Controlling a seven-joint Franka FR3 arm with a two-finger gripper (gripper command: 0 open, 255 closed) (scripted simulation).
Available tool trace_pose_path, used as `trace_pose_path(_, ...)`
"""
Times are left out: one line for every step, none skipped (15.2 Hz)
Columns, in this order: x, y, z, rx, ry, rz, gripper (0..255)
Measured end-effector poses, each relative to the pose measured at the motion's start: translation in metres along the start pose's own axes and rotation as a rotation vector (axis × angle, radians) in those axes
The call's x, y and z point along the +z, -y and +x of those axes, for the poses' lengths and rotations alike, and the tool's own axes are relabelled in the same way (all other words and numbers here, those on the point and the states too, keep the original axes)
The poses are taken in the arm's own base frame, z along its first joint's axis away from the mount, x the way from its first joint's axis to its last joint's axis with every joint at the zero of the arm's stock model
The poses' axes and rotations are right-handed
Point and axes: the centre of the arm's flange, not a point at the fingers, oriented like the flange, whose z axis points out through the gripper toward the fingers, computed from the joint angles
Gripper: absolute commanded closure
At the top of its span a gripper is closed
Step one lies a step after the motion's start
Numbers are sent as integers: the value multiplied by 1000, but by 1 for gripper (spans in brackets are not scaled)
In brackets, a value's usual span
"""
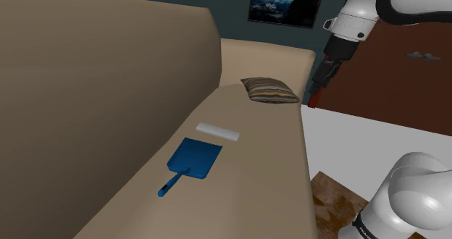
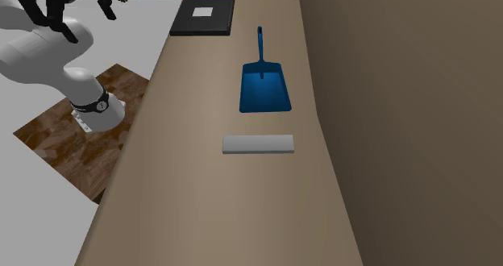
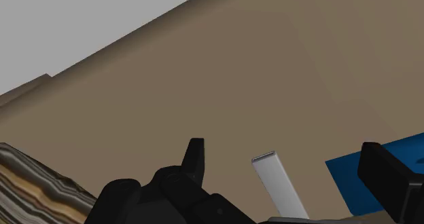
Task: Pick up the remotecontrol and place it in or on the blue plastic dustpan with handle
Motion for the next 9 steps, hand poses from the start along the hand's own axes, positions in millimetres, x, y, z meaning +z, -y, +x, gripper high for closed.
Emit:
trace_pose_path(0,0,0,0,0,0,0)
trace_pose_path(3,1,6,-5,2,0,0)
trace_pose_path(10,1,14,-12,5,1,0)
trace_pose_path(18,1,22,-20,9,1,0)
trace_pose_path(29,4,30,-28,13,2,0)
trace_pose_path(37,6,40,-37,16,2,0)
trace_pose_path(46,4,49,-47,19,3,0)
trace_pose_path(54,5,59,-56,23,3,0)
trace_pose_path(66,9,71,-65,27,3,0)
